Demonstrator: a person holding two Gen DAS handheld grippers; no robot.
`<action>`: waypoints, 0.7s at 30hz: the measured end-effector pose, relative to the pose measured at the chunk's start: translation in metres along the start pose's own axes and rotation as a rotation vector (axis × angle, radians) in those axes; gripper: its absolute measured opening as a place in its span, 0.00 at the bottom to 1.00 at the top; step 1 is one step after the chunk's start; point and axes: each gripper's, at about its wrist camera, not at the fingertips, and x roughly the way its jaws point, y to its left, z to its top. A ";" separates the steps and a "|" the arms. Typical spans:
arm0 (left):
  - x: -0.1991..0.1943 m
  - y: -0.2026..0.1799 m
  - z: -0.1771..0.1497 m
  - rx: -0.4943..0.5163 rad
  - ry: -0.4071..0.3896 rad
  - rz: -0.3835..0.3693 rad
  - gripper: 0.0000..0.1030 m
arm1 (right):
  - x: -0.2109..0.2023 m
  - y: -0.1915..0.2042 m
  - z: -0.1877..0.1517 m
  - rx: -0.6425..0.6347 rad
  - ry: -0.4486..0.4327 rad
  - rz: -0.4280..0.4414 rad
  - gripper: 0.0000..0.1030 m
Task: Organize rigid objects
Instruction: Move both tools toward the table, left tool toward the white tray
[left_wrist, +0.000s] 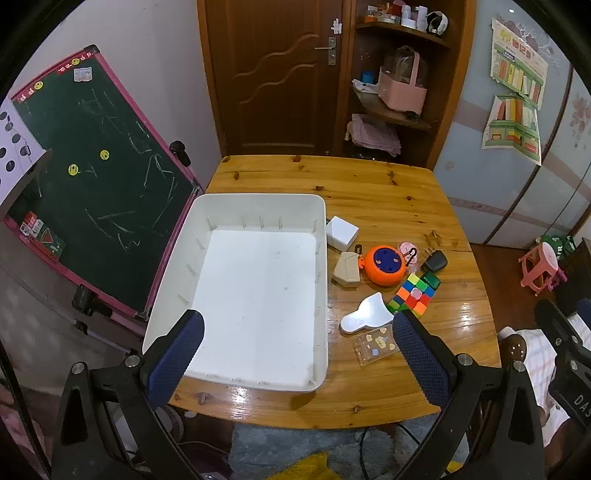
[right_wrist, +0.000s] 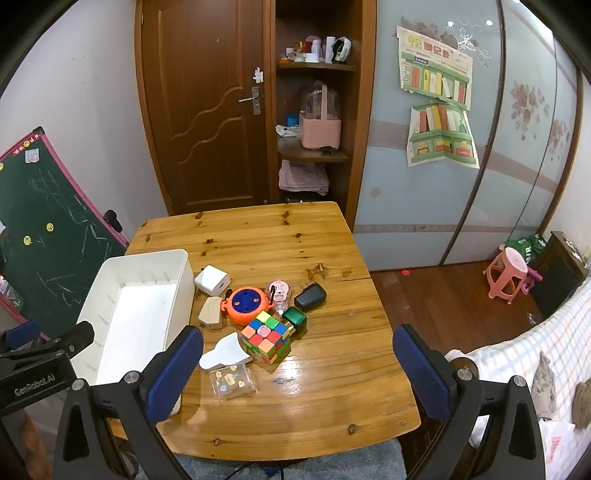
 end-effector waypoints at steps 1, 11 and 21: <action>0.000 0.000 0.000 0.000 0.000 0.001 0.99 | 0.000 0.000 0.000 0.000 -0.001 -0.001 1.00; 0.004 0.002 -0.002 0.004 0.006 0.005 0.99 | -0.001 0.001 0.000 -0.006 0.000 0.000 1.00; 0.011 0.004 0.001 0.009 0.004 0.046 0.99 | 0.003 0.003 0.003 -0.012 0.011 0.001 1.00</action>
